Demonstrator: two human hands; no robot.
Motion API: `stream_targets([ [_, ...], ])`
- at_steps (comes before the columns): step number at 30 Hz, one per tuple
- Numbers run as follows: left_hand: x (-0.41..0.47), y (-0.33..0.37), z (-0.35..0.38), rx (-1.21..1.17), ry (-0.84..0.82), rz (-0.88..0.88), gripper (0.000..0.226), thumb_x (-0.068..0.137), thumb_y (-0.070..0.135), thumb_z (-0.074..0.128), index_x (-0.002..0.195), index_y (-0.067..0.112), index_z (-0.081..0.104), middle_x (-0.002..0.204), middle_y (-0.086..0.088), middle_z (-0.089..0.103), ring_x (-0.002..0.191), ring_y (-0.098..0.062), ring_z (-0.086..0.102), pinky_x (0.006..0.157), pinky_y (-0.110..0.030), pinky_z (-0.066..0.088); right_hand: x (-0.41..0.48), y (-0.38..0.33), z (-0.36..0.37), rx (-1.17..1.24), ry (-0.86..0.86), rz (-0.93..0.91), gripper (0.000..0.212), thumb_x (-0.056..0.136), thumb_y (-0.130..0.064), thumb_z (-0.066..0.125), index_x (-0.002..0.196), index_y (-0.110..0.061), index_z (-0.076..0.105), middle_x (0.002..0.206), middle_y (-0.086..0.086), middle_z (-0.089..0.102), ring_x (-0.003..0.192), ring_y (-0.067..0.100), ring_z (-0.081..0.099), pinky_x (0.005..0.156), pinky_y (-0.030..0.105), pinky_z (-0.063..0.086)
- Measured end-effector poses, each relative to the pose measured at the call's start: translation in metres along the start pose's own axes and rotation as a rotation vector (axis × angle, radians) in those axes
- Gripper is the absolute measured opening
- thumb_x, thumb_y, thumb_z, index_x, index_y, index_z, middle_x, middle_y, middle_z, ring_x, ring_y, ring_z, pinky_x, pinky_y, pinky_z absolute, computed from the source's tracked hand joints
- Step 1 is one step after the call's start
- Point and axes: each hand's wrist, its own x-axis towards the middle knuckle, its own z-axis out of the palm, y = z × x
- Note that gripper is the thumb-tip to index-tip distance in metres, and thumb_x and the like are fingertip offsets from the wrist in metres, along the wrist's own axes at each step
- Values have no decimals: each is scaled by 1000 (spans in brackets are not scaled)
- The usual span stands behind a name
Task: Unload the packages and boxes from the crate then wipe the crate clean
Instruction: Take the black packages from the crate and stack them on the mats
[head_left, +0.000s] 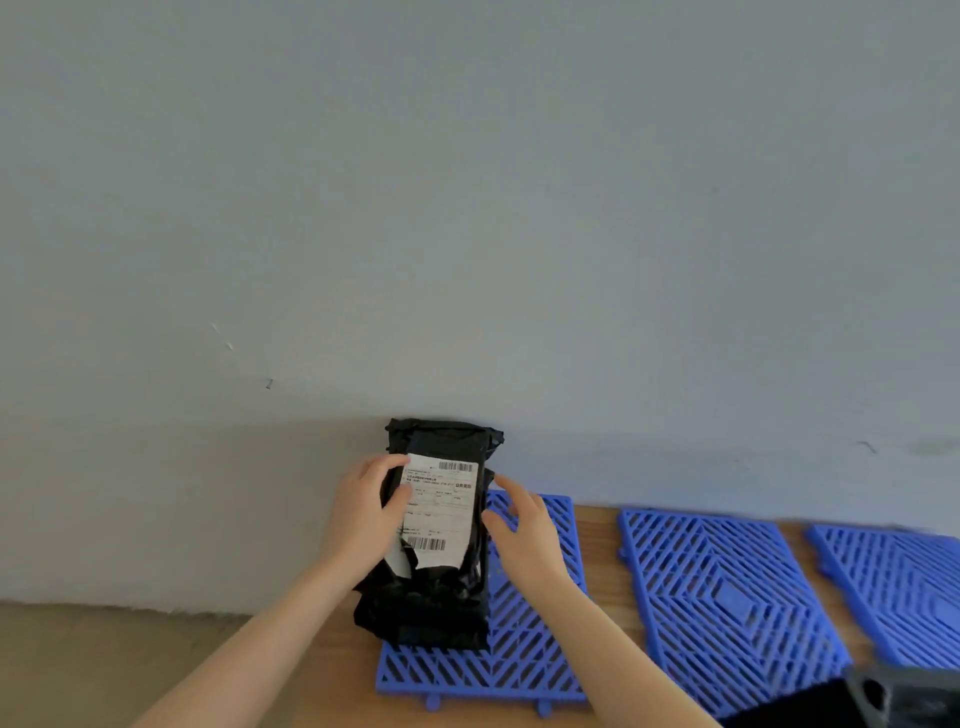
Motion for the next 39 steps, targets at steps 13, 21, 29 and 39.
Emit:
stream_targets([
  [13,-140,233,123,-235,-135,351,25,95,8,57,114,22,62,108,7,62,101,-5,58,84,-19,48,-164,70,-229,-104,330,-115,27,99,-27,50,124,-26,58,133,-5,48,110,6,50,86,16,37],
  [21,-243,334,226,-289,-316,426,23,91,5,61,108,21,64,102,4,65,94,-5,61,77,-11,45,-279,171,-355,-83,517,15,26,97,-24,52,122,-22,61,123,-5,51,92,5,52,84,20,41],
  [29,-286,408,327,-207,-624,499,31,89,20,67,112,38,56,105,11,61,99,-2,58,90,-20,46,-323,250,-436,-106,679,130,35,92,-20,58,126,-27,58,126,-6,51,114,10,49,95,23,40],
  [39,-297,464,451,-29,-792,674,64,75,47,78,130,36,48,121,17,46,110,-2,48,93,-24,46,-315,350,-509,-246,543,419,94,72,-26,75,147,-41,20,145,-2,30,131,22,31,100,45,46],
])
